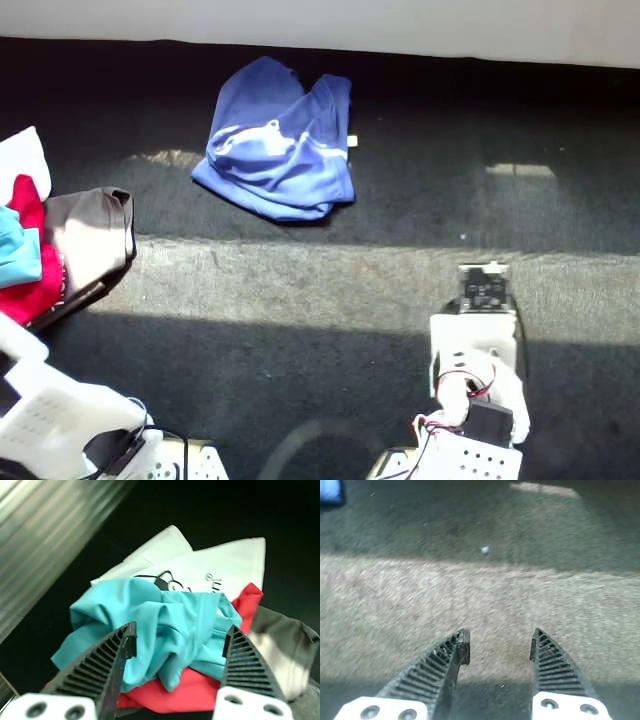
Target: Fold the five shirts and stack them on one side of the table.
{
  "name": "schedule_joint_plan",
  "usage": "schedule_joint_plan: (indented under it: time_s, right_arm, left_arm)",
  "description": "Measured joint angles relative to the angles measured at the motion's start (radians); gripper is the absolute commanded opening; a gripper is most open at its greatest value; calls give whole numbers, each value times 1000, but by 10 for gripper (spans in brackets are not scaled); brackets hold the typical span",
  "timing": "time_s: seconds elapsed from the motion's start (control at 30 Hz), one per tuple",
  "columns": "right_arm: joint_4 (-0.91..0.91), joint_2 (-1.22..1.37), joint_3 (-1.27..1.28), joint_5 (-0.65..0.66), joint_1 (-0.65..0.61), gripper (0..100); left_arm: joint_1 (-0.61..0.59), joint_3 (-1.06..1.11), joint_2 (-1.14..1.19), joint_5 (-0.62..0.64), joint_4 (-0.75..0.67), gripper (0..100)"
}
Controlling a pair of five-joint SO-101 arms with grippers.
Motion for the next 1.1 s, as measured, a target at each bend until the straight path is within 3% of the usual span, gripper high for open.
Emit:
schedule_joint_plan:
  time_s: [0.13, 0.23, 0.57, 0.87, 1.1]
  right_arm:
    - [-44, 2, -32, -23, 89, 201]
    - [-41, 2, -106, -23, 103, 201]
    - [123, 2, -440, -23, 109, 202]
    - [295, 247, -818, -23, 109, 203]
    - [410, 509, -1120, -23, 109, 202]
  left_arm:
    - [215, 58, 0, 2, 63, 284]
    - [390, 138, 0, 69, 66, 284]
    - [916, 272, 199, 351, -115, 285]
    - [1160, 272, 493, 431, -356, 285]
    - [1257, 272, 644, 431, -512, 285]
